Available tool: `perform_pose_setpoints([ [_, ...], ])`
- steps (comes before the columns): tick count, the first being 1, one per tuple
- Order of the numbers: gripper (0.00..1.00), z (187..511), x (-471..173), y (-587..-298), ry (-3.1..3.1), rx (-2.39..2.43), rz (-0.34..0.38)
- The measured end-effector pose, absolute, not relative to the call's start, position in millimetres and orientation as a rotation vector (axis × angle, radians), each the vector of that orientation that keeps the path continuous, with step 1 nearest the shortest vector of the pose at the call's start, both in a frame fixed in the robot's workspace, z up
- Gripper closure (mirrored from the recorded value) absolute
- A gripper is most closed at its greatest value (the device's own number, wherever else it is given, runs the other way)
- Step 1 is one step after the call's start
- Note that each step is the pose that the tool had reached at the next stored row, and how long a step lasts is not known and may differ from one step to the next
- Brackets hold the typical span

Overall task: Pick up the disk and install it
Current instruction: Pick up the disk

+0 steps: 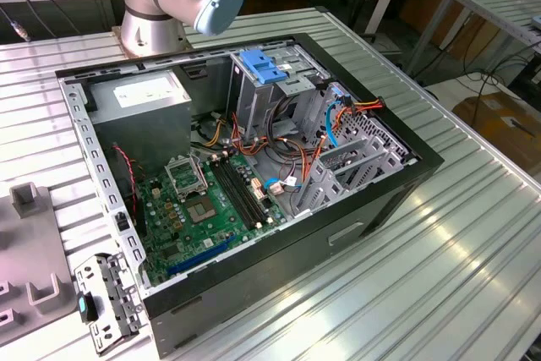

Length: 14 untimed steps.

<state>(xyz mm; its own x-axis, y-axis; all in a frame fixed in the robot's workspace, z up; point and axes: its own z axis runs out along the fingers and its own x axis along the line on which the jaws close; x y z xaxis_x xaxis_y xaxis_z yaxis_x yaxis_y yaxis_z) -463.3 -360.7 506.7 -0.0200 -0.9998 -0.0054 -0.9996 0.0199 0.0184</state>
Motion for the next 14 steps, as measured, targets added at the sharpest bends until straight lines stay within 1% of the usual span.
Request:
perform_pose_setpoints([
  [14,0.63,507,-446,-361,-2.237,2.193,-0.026],
])
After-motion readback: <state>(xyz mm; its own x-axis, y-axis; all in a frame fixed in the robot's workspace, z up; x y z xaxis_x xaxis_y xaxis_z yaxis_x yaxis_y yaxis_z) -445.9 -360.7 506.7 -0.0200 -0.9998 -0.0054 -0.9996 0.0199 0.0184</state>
